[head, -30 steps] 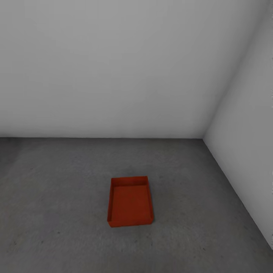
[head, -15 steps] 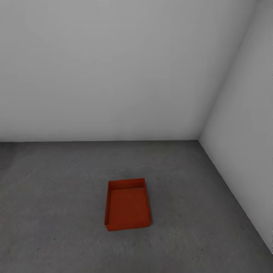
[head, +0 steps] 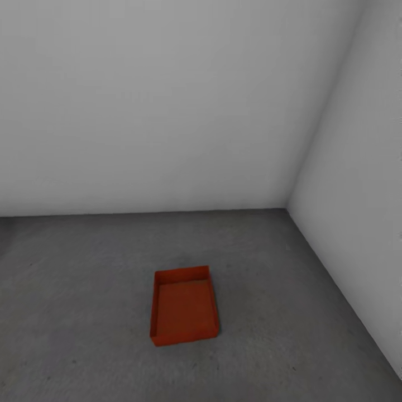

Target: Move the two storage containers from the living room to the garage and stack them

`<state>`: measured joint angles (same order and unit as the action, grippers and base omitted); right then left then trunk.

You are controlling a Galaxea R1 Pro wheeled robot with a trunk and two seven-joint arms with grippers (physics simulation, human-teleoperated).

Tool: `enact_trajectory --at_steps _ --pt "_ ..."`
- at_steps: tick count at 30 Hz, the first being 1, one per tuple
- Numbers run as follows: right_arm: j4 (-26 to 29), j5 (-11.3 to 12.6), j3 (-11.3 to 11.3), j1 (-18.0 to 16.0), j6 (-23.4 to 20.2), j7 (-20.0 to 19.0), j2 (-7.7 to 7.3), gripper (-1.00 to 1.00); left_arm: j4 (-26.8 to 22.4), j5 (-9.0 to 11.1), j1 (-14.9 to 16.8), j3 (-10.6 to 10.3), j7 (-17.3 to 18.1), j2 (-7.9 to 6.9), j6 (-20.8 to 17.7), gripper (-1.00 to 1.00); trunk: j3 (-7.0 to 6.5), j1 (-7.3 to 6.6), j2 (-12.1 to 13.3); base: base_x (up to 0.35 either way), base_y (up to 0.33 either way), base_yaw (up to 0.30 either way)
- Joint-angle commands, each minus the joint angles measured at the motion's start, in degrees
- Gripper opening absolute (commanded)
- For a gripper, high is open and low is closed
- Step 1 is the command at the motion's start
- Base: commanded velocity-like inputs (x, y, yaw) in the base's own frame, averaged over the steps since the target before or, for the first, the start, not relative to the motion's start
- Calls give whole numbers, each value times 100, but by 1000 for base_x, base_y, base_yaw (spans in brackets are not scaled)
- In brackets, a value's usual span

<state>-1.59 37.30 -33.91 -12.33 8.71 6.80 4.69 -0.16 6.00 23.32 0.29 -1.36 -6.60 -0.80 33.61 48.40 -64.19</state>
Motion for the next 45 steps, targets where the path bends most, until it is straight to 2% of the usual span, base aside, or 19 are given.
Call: enact_trajectory --at_steps 1,12,18,21,30,45 --pt "-17 41 -45 -6 26 6 5 100 -2 57 1 -2 -5 0 -8 100 -5 0 -3 0 0 -90" --pt "-17 35 -45 -6 17 6 -1 100 -2 57 -25 -3 -5 13 -9 100 -22 0 -3 0 0 -15" --pt "-17 29 -53 -6 6 14 -3 100 -2 69 -197 -3 -5 30 -8 100 -22 0 -3 0 0 0" --pt "-17 26 -60 -6 -28 21 -15 100 -2 63 -308 -3 -5 97 -2 100 -22 0 -3 0 0 0" --pt "-17 -6 -75 -6 -57 51 -24 100 -2 74 -410 -3 -5 173 381 100 -22 0 -3 0 0 0" --pt "-17 -12 -84 -6 -60 39 -16 100 -2 80 -439 -3 -5 202 413 100 -22 0 -3 0 0 0"
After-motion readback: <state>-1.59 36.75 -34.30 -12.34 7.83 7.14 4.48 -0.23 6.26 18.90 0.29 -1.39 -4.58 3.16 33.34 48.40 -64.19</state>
